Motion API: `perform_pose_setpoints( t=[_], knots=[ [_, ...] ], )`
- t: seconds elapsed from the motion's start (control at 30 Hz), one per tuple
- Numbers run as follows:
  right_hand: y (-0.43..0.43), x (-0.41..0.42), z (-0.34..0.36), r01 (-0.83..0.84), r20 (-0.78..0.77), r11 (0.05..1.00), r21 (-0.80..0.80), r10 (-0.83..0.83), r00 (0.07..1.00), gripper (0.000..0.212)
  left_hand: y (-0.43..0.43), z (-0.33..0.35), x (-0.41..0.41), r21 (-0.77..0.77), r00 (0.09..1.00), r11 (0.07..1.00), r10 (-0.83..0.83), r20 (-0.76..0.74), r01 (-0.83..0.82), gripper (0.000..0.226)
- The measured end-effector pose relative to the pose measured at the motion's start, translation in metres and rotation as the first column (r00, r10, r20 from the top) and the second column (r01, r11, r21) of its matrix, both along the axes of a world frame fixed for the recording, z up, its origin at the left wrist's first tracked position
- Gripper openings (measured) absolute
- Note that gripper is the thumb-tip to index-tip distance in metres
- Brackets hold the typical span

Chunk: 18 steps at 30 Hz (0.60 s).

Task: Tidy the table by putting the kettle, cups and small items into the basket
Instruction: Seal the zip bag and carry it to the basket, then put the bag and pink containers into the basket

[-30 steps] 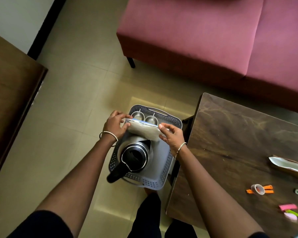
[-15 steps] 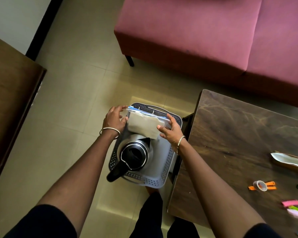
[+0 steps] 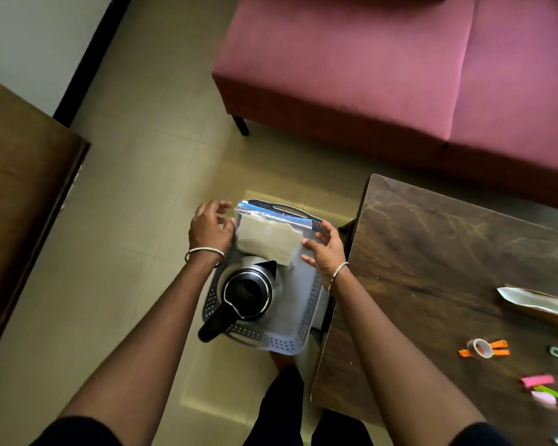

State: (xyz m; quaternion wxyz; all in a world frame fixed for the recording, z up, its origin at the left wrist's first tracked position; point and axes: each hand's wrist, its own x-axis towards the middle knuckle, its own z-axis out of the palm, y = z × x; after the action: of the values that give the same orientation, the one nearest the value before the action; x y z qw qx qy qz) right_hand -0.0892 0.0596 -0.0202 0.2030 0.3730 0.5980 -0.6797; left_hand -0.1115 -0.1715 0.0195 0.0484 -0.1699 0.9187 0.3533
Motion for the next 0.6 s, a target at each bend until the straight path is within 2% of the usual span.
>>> perform_pose_setpoints(
  t=[0.13,0.23,0.3,0.47,0.6],
  knots=[
    [0.013,0.015,0.004,-0.008,0.041,0.990,0.137,0.003,0.999,0.045,0.023,0.023,0.009,0.115,1.000,0.993,0.019,0.017,-0.021,0.015],
    [0.029,0.031,0.010,0.008,0.084,0.976,0.219,-0.027,0.996,0.026,0.049,0.037,0.021,0.266,0.998,0.963,0.028,0.059,-0.043,0.014],
    [0.042,0.045,0.014,-0.014,0.080,0.965,0.262,-0.007,0.997,0.018,0.071,0.044,0.031,0.305,0.997,0.951,0.020,0.076,-0.042,0.013],
    [0.081,0.083,0.033,-0.016,0.039,0.946,0.325,0.004,0.999,0.016,0.138,0.053,0.073,0.326,0.988,0.942,-0.113,0.101,0.074,0.016],
    [0.130,0.122,0.049,0.010,0.002,0.923,0.384,-0.012,1.000,0.019,0.192,0.052,0.117,0.338,0.975,0.937,-0.148,0.164,0.085,0.018]
  ],
)
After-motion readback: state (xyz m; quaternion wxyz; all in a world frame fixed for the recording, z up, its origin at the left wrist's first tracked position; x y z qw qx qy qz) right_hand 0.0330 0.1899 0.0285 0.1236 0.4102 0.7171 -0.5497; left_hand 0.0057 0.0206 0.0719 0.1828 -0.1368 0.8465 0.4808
